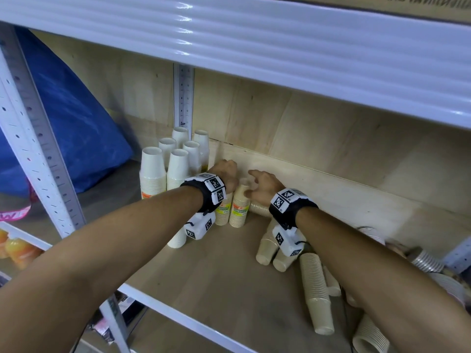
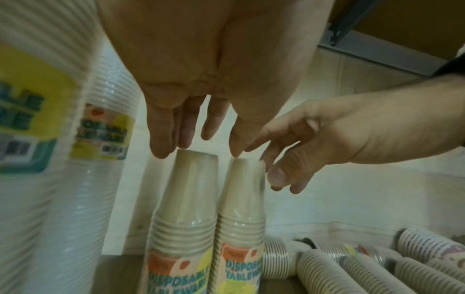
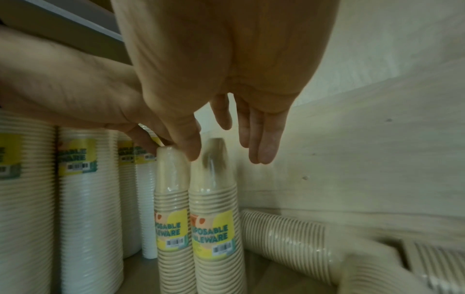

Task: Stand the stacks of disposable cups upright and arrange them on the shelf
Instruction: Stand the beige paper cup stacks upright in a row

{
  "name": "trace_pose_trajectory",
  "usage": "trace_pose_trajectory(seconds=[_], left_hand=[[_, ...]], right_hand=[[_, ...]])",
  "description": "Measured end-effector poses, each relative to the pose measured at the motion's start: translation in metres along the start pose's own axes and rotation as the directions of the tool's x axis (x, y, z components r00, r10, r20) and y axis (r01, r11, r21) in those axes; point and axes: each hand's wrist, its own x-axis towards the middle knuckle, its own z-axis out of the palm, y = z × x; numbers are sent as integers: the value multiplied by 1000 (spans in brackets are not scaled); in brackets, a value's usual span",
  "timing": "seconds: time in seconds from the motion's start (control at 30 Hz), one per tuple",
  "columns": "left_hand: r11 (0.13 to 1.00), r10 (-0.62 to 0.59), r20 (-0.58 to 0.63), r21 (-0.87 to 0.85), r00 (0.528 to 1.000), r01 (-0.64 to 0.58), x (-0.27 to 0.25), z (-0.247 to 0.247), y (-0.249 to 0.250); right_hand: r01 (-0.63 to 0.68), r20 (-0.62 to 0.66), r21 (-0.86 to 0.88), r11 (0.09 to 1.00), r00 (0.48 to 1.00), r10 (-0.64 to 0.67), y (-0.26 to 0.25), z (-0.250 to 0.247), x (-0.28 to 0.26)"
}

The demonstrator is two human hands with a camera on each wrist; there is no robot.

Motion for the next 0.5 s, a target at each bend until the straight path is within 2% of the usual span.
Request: trace_pose_trajectory(seconds=[0.3,0.5], left_hand=[[972,199,-110,-105,974,-210,-21,-36,45],[950,258,-51,-168,965,-263,-39,-24,75]], right_hand=[[-74,28,-36,997,997,75,36,-29,-32],[-115,126,-98,988,984,127,53,-30,-63]])
